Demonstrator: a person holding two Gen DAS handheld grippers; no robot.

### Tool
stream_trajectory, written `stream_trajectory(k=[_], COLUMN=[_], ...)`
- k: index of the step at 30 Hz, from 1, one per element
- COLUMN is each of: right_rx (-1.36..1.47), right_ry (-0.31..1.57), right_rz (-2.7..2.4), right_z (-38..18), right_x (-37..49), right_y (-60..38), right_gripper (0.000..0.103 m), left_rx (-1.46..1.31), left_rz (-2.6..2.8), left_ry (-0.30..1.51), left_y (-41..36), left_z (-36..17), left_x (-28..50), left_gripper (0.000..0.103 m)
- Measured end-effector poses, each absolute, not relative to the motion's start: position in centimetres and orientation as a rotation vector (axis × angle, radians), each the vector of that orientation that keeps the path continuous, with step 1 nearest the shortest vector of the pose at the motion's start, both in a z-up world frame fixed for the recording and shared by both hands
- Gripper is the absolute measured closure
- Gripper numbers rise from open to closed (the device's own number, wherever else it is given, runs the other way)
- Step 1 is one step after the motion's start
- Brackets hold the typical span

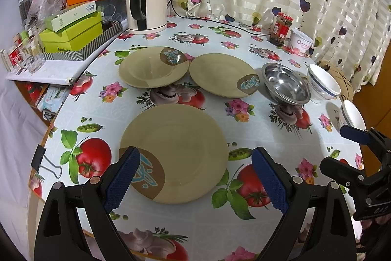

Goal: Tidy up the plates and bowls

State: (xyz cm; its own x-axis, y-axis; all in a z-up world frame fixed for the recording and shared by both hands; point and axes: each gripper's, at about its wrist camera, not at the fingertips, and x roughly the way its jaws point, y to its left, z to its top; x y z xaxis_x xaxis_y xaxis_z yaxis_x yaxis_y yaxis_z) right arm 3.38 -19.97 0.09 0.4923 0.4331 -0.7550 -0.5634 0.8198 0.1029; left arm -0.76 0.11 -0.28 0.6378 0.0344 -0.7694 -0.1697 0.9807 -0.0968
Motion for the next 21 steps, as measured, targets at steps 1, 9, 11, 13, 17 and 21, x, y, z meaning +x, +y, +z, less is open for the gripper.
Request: stream_trajectory(k=[1, 9, 11, 13, 17, 21], right_rx=[-0.166, -0.167, -0.167, -0.168, -0.168, -0.168], right_ry=[0.866, 0.864, 0.866, 0.867, 0.871, 0.870], right_rz=[0.609, 0.610, 0.609, 0.609, 0.612, 0.612], right_z=[0.10, 0.07, 0.10, 0.15, 0.08, 0.16], right_x=[3.39, 3.29, 3.40, 3.47, 3.51, 3.60], right_y=[-19.99, -19.95, -19.99, -20.04, -19.88, -19.87], right_gripper=[0.001, 0.001, 0.001, 0.001, 0.006, 0.006], left_rx=[-0.166, -0.170, -0.168, -0.166, -0.166, -0.168], left_rz=[0.118, 0.116, 0.117, 0.118, 0.118, 0.120], left_ry=[0.873, 0.872, 0.872, 0.873, 0.873, 0.876], left_y=[0.15, 0.21, 0.21, 0.22, 0.33, 0.39], left_z=[-0.30, -0.33, -0.32, -0.32, -0.35, -0.42], left_x=[-0.77, -0.76, -0.76, -0.76, -0.77, -0.75], left_gripper=[0.010, 0.010, 0.010, 0.010, 0.010, 0.010])
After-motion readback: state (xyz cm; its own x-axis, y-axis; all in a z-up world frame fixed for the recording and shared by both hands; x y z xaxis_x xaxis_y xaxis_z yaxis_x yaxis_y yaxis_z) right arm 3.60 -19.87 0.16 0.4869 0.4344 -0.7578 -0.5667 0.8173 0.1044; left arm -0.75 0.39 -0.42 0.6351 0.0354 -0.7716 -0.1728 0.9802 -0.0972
